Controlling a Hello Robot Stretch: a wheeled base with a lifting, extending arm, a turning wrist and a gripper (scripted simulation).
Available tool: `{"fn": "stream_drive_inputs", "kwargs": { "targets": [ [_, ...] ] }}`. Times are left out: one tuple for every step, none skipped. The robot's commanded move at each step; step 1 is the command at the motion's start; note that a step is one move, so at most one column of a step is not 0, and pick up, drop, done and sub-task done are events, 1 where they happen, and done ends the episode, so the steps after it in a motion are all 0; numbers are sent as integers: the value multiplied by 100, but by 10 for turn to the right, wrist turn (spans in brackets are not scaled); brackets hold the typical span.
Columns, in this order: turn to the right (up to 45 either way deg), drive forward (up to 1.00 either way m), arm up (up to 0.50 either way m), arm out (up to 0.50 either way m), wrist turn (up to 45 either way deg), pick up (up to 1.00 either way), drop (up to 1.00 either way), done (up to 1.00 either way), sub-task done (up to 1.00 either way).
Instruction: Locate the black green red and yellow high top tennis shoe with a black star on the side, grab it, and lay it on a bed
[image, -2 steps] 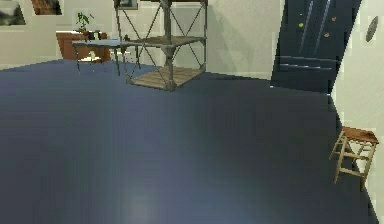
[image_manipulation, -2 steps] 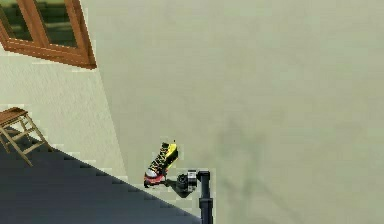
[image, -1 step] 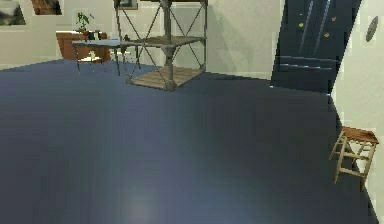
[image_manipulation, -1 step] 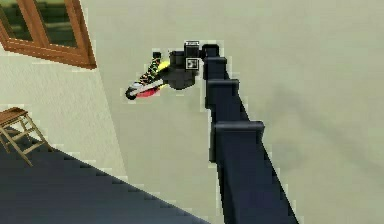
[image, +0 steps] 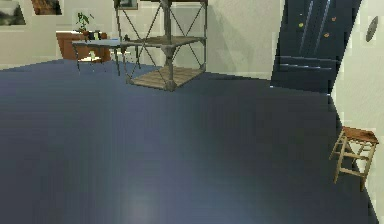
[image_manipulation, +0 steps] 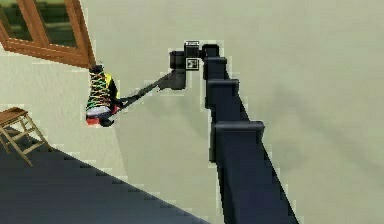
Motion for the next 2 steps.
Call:
{"fn": "stream_drive_inputs", "kwargs": {
  "targets": [
    [0,0,0,0,-390,0,0,0,0],
    [0,0,0,-40,0,0,0,0,0]
  ]
}}
